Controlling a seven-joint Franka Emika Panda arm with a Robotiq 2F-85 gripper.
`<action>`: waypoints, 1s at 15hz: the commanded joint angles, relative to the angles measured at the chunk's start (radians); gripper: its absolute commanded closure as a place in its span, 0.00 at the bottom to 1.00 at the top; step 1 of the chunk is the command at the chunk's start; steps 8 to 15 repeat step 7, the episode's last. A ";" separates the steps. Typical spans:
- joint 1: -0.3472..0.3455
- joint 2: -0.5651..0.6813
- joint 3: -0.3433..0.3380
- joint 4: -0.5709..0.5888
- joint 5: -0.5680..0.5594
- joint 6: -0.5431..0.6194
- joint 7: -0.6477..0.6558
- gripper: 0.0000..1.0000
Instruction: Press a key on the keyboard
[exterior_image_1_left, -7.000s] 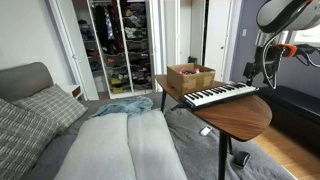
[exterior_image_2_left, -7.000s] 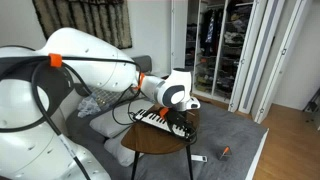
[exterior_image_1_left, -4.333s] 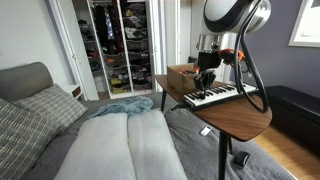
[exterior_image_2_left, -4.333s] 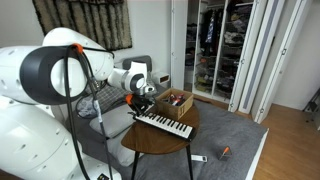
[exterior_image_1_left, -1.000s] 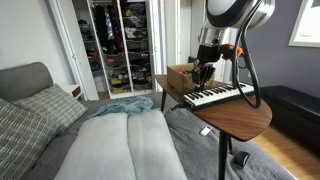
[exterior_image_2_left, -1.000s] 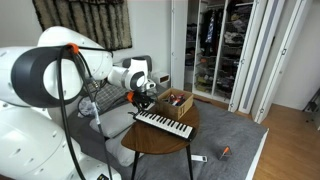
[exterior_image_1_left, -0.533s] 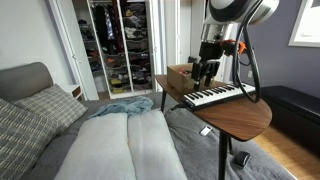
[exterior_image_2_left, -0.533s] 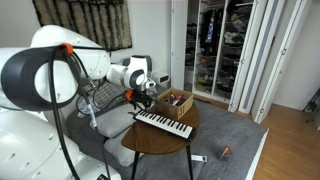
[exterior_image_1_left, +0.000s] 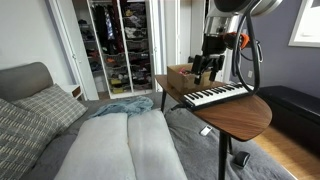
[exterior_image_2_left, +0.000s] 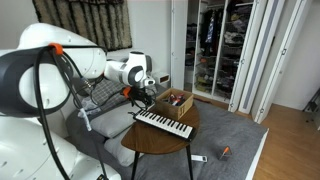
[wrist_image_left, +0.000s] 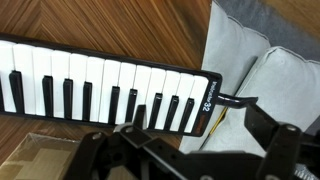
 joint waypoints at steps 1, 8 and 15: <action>-0.014 -0.054 0.019 0.009 -0.023 -0.051 0.044 0.00; -0.005 -0.041 0.009 0.004 0.000 -0.029 0.016 0.00; -0.005 -0.041 0.009 0.004 0.000 -0.029 0.016 0.00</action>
